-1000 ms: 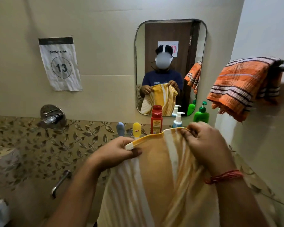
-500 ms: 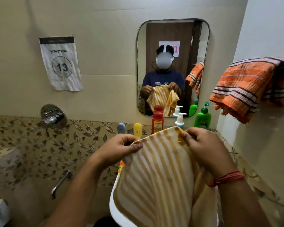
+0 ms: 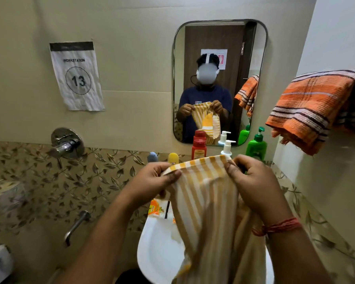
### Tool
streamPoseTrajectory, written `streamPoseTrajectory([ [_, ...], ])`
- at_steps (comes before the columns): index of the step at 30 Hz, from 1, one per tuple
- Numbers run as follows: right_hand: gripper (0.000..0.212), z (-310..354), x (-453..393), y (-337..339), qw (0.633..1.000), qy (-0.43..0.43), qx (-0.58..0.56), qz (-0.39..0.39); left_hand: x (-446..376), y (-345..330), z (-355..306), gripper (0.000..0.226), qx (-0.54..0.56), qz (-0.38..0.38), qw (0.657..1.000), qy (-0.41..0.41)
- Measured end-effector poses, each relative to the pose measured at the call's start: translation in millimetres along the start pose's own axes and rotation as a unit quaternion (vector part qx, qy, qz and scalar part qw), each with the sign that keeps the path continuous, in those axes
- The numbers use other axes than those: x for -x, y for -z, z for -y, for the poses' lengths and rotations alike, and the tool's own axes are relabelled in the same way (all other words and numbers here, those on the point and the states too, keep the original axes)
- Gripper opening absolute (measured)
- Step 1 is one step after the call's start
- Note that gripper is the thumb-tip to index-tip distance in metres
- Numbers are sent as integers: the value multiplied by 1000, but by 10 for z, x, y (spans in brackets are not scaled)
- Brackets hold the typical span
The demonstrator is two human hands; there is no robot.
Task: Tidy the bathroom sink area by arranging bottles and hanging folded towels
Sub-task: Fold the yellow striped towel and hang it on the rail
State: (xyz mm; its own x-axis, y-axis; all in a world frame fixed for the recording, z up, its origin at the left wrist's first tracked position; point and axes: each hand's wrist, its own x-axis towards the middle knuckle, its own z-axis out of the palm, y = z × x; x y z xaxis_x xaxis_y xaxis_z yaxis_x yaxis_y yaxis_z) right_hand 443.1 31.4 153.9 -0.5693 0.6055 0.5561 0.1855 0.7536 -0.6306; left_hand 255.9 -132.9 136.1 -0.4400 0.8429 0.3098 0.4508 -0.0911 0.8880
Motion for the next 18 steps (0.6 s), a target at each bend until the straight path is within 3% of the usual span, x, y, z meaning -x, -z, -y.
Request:
streamPoseTrajectory([
  [5, 22, 25, 28, -79, 999, -1, 12, 41, -60, -57, -34, 20, 96, -119, 988, -30],
  [8, 22, 18, 10, -81, 998, 0, 20, 52, -128, -26, -81, 21, 246, -247, 937, -15],
  [10, 19, 10, -5, -78, 999, -7, 10, 48, -168, 16, -80, 23, 204, -297, 933, -28],
  [15, 17, 72, -15, -101, 998, 8, -43, 53, -110, -110, -262, 14, 51, -222, 971, -74],
  [18, 20, 198, -50, -139, 988, 21, -141, 52, -107, -262, -326, 21, -6, -54, 996, -72],
])
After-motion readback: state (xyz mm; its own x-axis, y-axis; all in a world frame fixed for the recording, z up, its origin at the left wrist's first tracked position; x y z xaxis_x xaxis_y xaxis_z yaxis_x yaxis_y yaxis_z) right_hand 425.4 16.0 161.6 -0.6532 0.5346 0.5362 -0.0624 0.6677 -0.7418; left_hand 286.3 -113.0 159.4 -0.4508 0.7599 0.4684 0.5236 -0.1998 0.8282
